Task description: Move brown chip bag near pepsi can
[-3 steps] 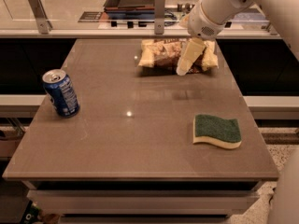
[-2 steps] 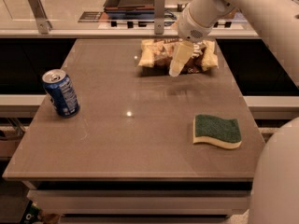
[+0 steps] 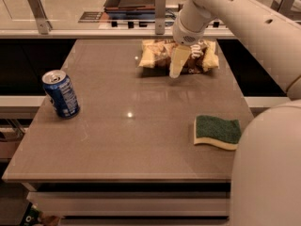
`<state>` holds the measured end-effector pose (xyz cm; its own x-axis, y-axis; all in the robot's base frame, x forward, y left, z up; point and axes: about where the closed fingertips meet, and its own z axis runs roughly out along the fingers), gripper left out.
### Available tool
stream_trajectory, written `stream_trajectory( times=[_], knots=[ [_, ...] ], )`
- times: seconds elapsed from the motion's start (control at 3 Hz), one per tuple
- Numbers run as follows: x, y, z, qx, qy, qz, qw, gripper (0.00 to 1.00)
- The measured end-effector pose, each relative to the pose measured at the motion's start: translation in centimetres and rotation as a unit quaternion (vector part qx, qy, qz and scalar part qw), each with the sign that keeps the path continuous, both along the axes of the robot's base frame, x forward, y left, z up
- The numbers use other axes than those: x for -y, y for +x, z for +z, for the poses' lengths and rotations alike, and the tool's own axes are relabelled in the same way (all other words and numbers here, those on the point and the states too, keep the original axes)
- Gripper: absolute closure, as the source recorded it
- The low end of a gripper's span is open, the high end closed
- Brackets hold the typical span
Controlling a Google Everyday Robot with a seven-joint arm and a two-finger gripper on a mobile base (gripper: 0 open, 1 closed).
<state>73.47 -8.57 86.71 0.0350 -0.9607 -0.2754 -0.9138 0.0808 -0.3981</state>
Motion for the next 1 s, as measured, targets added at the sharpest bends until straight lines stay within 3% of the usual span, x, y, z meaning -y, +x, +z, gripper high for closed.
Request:
stream_trajectory(
  times=[1.0],
  knots=[
    [1.4, 3.3, -1.6, 0.020, -0.038, -0.005, 0.9991, 0.00]
  ],
)
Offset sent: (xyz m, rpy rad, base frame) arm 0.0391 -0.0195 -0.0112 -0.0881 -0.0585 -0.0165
